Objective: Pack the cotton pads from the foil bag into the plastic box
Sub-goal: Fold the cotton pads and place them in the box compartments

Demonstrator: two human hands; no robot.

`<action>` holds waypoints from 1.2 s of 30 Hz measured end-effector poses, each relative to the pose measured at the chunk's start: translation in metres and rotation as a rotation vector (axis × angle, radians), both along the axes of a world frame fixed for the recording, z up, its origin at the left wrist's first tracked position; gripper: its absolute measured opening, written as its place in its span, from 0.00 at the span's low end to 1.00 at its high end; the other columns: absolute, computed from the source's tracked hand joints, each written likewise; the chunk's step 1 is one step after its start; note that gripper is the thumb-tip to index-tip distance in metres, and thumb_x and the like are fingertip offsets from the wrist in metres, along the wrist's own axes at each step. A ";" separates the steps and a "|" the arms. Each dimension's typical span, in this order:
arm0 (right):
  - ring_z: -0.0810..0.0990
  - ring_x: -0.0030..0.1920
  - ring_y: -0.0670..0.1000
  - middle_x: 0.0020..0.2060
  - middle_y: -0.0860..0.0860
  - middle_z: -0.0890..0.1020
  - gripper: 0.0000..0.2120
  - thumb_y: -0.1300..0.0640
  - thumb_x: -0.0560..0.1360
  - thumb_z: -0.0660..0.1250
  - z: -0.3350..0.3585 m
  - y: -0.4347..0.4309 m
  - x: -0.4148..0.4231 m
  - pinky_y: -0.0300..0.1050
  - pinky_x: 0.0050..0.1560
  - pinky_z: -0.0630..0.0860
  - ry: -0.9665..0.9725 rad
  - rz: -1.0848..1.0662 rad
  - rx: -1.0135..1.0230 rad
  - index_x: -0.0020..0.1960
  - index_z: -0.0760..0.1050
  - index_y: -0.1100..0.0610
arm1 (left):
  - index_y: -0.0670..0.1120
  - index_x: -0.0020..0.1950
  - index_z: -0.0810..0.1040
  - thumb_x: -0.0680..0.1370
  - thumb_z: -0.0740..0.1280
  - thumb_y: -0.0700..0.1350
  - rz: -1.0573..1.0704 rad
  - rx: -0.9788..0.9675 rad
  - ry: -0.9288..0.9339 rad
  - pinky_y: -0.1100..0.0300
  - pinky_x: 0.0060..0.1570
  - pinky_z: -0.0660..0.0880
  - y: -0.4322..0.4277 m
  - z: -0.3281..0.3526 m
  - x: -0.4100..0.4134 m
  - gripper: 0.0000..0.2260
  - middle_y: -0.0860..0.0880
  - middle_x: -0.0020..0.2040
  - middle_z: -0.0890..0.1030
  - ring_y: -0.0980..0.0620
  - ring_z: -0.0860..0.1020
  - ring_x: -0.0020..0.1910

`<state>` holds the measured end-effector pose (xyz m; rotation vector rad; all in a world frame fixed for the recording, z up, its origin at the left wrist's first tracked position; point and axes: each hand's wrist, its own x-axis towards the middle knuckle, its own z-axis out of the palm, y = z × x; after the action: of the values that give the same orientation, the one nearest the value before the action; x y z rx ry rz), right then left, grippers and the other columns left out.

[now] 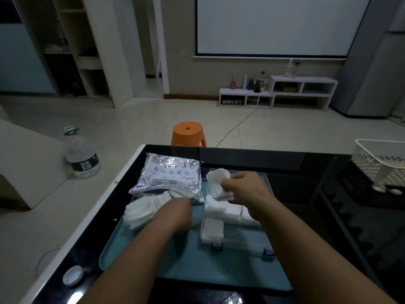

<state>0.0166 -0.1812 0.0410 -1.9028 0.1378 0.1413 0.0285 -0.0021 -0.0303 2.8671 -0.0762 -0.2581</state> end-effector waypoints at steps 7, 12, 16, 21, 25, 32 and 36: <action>0.78 0.40 0.49 0.38 0.48 0.78 0.08 0.62 0.73 0.68 -0.005 -0.003 0.001 0.53 0.52 0.79 -0.046 -0.025 -0.077 0.38 0.75 0.51 | 0.48 0.38 0.79 0.70 0.76 0.40 0.259 -0.715 -0.135 0.57 0.38 0.77 0.009 0.024 0.003 0.07 0.49 0.36 0.81 0.49 0.78 0.35; 0.81 0.44 0.54 0.38 0.51 0.79 0.05 0.61 0.73 0.69 -0.009 -0.003 0.001 0.59 0.53 0.80 -0.027 -0.039 -0.118 0.40 0.77 0.54 | 0.41 0.42 0.78 0.73 0.72 0.33 0.358 -1.275 0.062 0.65 0.25 0.73 0.002 0.033 -0.002 0.05 0.44 0.38 0.78 0.50 0.74 0.31; 0.82 0.47 0.56 0.42 0.55 0.82 0.05 0.62 0.73 0.69 -0.012 0.001 0.002 0.59 0.52 0.81 0.014 0.002 -0.140 0.41 0.78 0.53 | 0.41 0.40 0.76 0.74 0.70 0.32 0.307 -1.454 0.147 0.62 0.31 0.78 -0.005 0.035 -0.001 0.07 0.43 0.40 0.78 0.49 0.79 0.35; 0.84 0.47 0.57 0.44 0.56 0.83 0.09 0.66 0.74 0.68 -0.017 0.006 0.002 0.57 0.50 0.82 0.046 0.070 -0.125 0.42 0.77 0.52 | 0.43 0.37 0.73 0.73 0.72 0.34 0.271 -1.356 0.125 0.62 0.28 0.74 -0.009 0.033 -0.004 0.10 0.49 0.29 0.77 0.53 0.74 0.26; 0.84 0.46 0.56 0.47 0.57 0.82 0.11 0.68 0.72 0.69 -0.018 0.008 0.003 0.54 0.47 0.83 0.073 0.065 -0.059 0.48 0.76 0.54 | 0.44 0.37 0.73 0.72 0.73 0.35 0.280 -1.310 0.074 0.62 0.26 0.72 -0.012 0.031 -0.004 0.10 0.50 0.26 0.77 0.54 0.73 0.25; 0.83 0.47 0.56 0.51 0.59 0.80 0.13 0.69 0.73 0.68 -0.015 0.009 0.001 0.45 0.42 0.83 0.134 0.079 0.028 0.51 0.73 0.55 | 0.46 0.41 0.69 0.73 0.74 0.40 0.322 -1.263 0.030 0.55 0.35 0.75 -0.015 0.027 -0.004 0.13 0.45 0.39 0.77 0.49 0.75 0.35; 0.84 0.47 0.61 0.49 0.62 0.80 0.08 0.66 0.76 0.64 -0.010 0.007 -0.001 0.54 0.47 0.83 0.157 0.074 0.105 0.53 0.72 0.57 | 0.46 0.45 0.66 0.73 0.71 0.33 0.374 -1.401 0.085 0.54 0.37 0.78 -0.017 0.028 -0.002 0.15 0.41 0.42 0.77 0.46 0.77 0.36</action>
<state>0.0158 -0.1739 0.0309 -1.7924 0.1632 0.3420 0.0262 -0.0186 -0.0020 1.4342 0.2127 -0.1439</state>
